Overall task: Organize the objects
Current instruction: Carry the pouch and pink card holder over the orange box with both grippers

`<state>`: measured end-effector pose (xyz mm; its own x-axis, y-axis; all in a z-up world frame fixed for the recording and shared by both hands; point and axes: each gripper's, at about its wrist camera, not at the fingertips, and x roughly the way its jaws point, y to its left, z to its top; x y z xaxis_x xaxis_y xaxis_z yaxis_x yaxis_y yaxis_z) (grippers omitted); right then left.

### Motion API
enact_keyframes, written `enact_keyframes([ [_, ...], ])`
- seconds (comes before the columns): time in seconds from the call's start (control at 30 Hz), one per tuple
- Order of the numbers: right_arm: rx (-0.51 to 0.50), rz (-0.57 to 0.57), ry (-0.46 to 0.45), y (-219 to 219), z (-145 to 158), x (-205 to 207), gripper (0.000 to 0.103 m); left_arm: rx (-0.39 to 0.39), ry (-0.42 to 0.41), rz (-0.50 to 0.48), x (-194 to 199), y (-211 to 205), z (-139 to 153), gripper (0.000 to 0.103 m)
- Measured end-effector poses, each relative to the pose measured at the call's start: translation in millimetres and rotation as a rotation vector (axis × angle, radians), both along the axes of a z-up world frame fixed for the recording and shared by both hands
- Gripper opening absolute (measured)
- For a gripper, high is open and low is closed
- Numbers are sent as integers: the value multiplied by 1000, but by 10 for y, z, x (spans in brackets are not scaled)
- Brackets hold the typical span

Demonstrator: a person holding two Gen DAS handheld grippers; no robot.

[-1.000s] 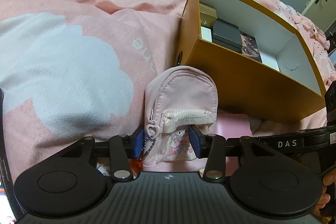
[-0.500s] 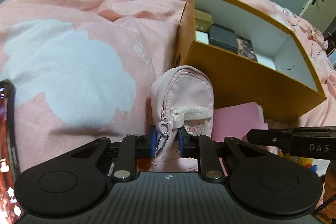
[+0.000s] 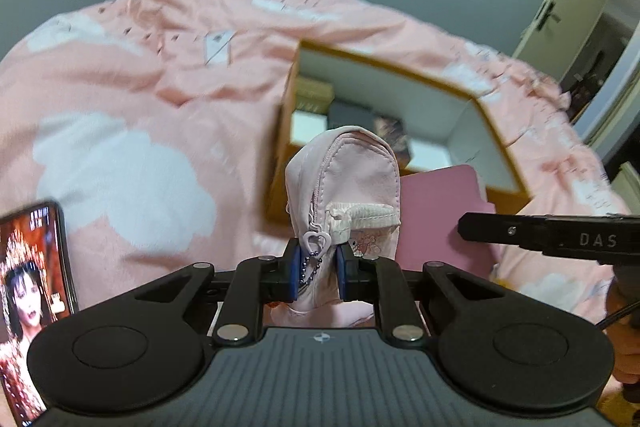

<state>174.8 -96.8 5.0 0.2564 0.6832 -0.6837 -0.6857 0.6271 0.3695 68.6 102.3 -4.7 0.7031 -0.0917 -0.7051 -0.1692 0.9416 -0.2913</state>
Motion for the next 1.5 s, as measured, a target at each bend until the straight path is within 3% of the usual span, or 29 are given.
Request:
enact_keyframes([
  [0.3, 97, -35, -97, -212, 544, 131, 21, -41, -107, -67, 257, 44, 497, 19],
  [0.53, 133, -138, -138, -268, 692, 585, 22, -17, -159, -111, 842, -47, 716, 19],
  [0.7, 63, -206, -138, -198, 470, 941, 22, -9, -63, -170, 1341, -222, 491, 19],
  [0.83, 24, -231, -71, -171, 191, 1187, 22, -1, 69, -187, 1670, -303, 94, 19],
  [0.97, -7, -221, 20, -121, -116, 1364, 22, -12, 148, -176, 1815, -252, -193, 19],
  [1.17, -48, -177, 161, 116, -504, 1535, 22, 27, 143, -143, 1840, -91, -189, 19],
  [1.5, -73, -132, 302, 646, -805, 1659, 22, 69, 127, -136, 1888, 85, -46, 19],
])
